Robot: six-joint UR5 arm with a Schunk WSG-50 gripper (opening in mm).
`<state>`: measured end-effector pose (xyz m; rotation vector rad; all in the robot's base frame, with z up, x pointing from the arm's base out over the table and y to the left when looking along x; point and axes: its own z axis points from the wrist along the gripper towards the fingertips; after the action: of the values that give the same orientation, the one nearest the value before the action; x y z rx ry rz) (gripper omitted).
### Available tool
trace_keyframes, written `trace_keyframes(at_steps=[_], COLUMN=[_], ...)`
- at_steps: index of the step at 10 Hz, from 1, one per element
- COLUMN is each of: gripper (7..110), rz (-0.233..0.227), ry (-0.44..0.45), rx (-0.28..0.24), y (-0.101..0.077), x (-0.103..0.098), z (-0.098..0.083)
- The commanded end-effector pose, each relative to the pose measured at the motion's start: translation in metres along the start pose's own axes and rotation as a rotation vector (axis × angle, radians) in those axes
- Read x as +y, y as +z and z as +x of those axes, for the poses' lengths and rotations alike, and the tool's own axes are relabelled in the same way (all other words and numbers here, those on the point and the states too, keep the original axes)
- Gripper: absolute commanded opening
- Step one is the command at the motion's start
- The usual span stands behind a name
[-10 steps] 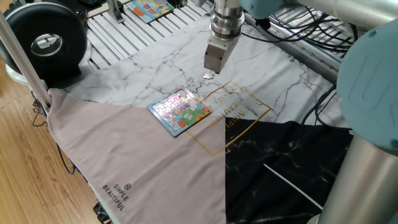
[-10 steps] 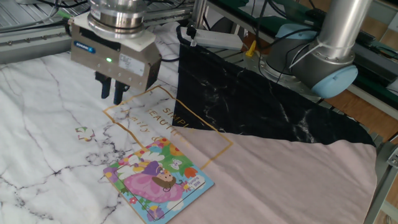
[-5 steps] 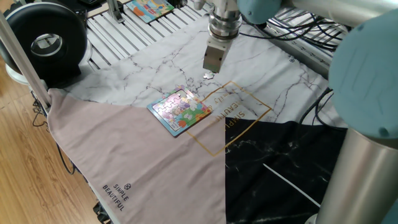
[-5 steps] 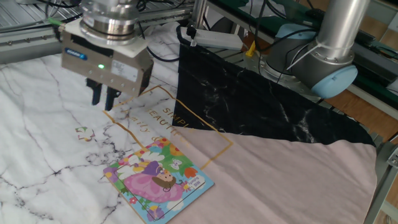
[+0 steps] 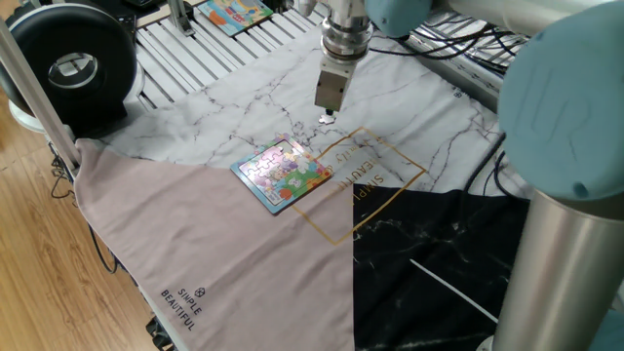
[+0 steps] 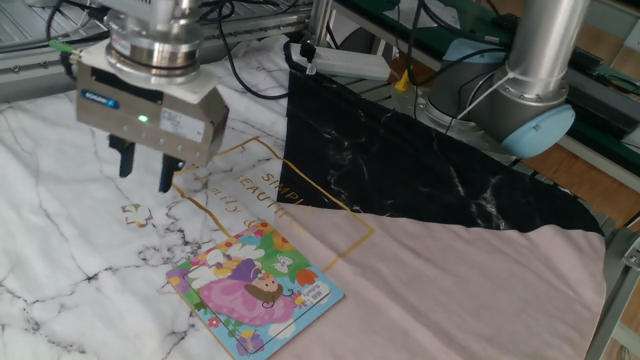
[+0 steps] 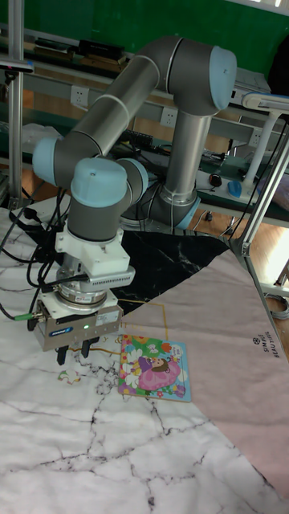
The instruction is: Assemble one piece of a puzzle
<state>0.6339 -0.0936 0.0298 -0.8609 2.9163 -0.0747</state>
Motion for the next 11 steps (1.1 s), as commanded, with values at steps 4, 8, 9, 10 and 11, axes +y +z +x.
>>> trace_keyframes(at_steps=[4,8,9,10,11], gripper=[44,44,44,44,44], rz=[-0.008,-0.024,-0.032,-0.04,-0.049], ry=[-0.017,-0.133,-0.171,-0.224,-0.269], rx=[-0.004,0.021,0.021,0.02,0.013], y=[0.012,0.018,0.019,0.02,0.02], x=[-0.004,0.004,0.008,0.013,0.015], z=[-0.007,0.003,0.004,0.005,0.003])
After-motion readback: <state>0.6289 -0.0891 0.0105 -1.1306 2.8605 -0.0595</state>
